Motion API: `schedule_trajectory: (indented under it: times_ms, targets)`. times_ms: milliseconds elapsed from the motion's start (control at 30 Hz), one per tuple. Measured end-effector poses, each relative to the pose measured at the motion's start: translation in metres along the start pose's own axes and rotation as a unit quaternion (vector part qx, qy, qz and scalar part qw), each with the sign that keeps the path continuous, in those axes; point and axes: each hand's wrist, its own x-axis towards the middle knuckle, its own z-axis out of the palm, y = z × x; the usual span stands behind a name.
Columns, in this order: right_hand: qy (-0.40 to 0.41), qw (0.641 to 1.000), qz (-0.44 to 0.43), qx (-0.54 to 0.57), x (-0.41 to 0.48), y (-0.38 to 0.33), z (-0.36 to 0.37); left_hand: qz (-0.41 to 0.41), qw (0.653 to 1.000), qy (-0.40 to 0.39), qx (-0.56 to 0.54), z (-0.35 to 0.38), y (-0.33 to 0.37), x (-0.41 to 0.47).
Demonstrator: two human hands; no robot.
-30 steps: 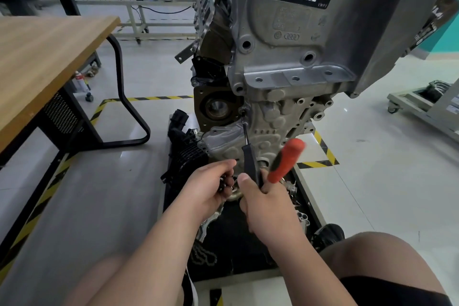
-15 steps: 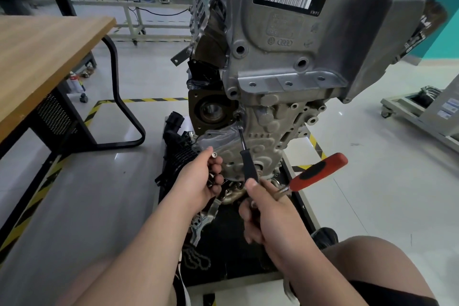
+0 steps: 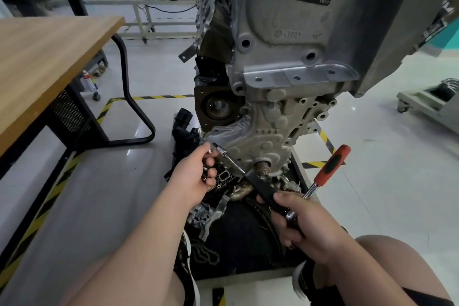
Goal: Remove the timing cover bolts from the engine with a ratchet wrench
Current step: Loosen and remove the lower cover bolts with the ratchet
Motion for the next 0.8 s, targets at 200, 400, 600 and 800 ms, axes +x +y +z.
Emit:
schedule_trajectory:
  times_ms: [200, 400, 600, 800]
  targets:
    - [-0.011, 1.0, 0.01, 0.002, 0.0, 0.002, -0.004, -0.009, 1.0, 0.021, -0.002, -0.004, 0.001, 0.002]
    - [-0.008, 1.0, 0.027, -0.01, -0.003, 0.002, -0.006, -0.003, 0.999, 0.019, 0.027, -0.002, 0.001, 0.001]
    - [-0.016, 0.999, 0.042, 0.015, -0.002, -0.002, -0.01, -0.003, 0.998, -0.007, 0.062, -0.006, 0.007, 0.003]
    - [0.009, 0.999, 0.033, 0.029, 0.007, 0.011, 0.014, 0.111, 0.977, 0.091, 0.159, 0.005, 0.006, 0.018]
